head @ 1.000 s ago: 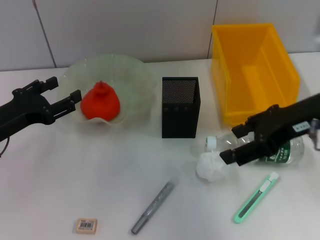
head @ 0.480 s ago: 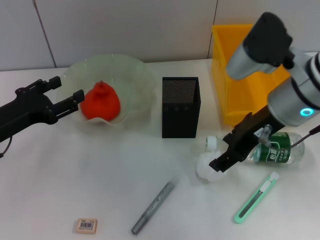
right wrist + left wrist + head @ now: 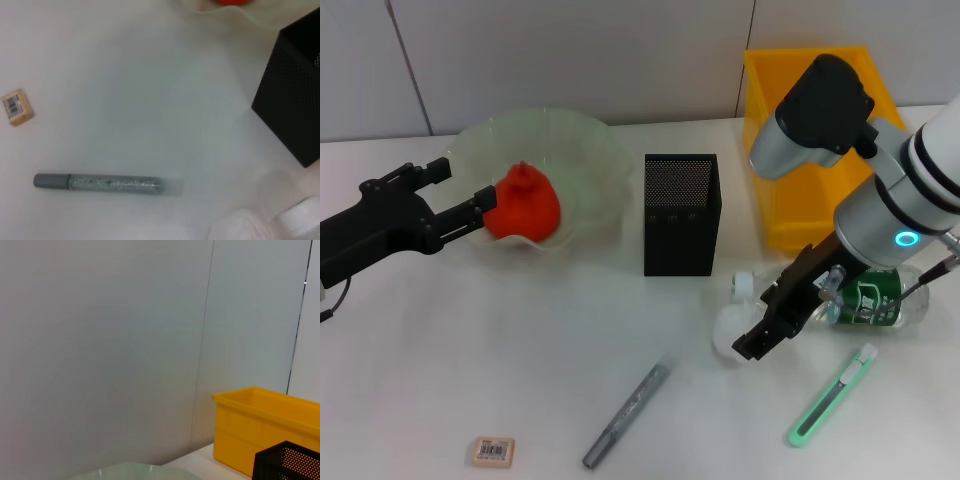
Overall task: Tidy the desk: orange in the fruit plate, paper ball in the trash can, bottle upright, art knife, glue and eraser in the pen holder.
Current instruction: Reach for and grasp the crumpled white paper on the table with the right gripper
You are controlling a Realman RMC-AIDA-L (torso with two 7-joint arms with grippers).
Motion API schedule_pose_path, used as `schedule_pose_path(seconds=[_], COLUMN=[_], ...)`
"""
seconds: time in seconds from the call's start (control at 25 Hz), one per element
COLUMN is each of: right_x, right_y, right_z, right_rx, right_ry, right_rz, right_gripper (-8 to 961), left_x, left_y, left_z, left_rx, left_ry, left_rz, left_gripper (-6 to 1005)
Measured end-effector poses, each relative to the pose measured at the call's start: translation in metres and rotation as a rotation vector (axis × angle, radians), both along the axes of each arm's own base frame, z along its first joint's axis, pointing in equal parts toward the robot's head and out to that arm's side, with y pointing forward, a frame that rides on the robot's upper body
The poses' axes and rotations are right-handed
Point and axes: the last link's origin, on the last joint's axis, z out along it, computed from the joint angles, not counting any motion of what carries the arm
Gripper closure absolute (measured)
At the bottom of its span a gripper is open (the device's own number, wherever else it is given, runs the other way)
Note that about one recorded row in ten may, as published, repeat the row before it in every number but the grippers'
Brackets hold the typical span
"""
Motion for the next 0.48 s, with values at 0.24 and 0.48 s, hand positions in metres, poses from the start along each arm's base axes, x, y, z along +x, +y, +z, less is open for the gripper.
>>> schedule_pose_path(seconds=[0.24,0.48], right_x=[0.004,0.006], right_y=[0.0,0.0], right_z=[-0.009,-0.017], right_rx=[-0.017,-0.027], right_ry=[-0.013,-0.028], right_rz=[-0.003,0.005], right_gripper=[164,165], left_x=[0.001,0.002], left_y=[0.0,-0.001], left_z=[-0.001,-0.002], left_rx=[-0.002,-0.009], left_ry=[-0.001,0.001], left_rz=[-0.002,-0.008], left_gripper=[222,222])
